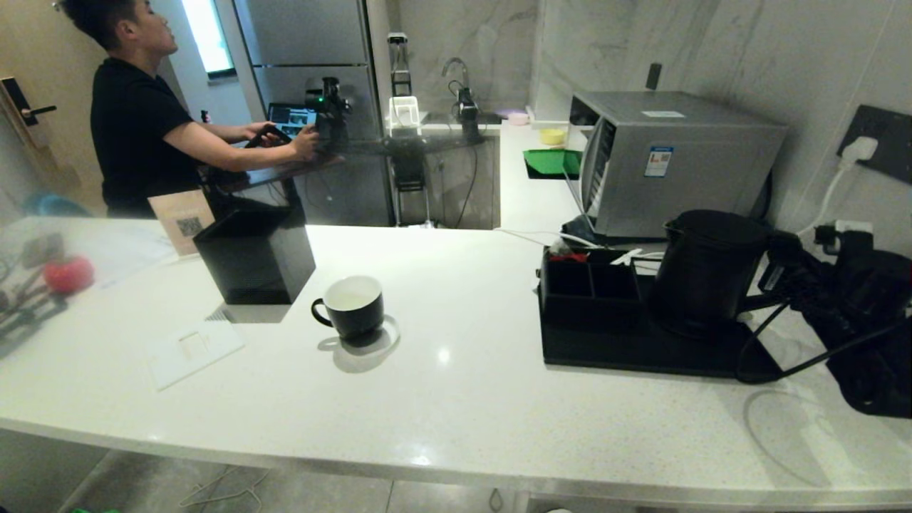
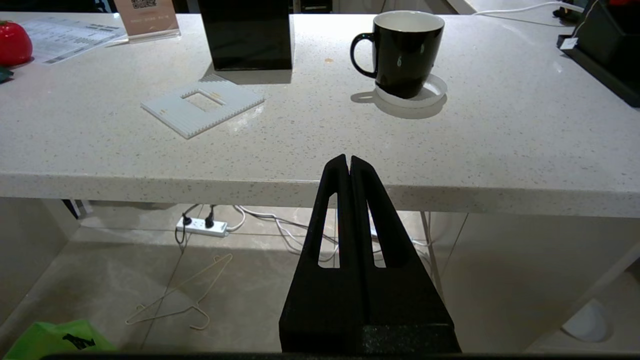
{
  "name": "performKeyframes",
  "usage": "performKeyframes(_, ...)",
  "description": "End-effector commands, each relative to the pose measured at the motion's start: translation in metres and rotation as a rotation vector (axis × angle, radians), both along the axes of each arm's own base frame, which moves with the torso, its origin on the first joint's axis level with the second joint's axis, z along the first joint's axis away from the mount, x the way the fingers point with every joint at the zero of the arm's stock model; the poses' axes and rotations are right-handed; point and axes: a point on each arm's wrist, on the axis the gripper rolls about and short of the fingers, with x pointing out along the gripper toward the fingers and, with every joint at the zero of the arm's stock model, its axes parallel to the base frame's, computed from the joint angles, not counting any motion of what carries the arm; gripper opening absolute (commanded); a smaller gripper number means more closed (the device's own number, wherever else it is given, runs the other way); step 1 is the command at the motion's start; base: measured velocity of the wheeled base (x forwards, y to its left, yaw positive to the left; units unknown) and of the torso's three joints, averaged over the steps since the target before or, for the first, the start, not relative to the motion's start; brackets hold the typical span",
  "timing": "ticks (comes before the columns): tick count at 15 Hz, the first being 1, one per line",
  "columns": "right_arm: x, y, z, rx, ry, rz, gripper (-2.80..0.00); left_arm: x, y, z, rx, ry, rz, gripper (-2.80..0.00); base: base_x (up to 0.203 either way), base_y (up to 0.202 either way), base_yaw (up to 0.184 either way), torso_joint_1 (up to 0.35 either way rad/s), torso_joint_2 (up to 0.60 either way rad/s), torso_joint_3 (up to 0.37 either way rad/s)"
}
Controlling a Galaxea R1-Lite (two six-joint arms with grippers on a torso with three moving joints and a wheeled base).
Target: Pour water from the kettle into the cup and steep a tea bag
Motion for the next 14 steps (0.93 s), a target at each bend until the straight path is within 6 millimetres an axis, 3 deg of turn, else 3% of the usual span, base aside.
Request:
performKeyframes(1,-0.001,0.000,-0.001,-0.003,0.002,-0.001,0.00,0.000,0.000,0.000,-0.001,0.000,0.000,-2.80,0.000,0.000,0.000,0.000,0.00,0.000)
performKeyframes(8,-0.003,0.000,-0.002,-0.002,0.013,-0.003,0.00,0.000,0.000,0.000,0.001,0.000,0.000,-2.80,0.000,0.000,0.000,0.000,0.00,0.000)
performKeyframes(14,-0.018,0.003,-0.003,-0.006,0.048,-0.007,0.00,0.000,0.000,0.000,-0.001,0.000,0.000,-2.80,0.000,0.000,0.000,0.000,0.00,0.000)
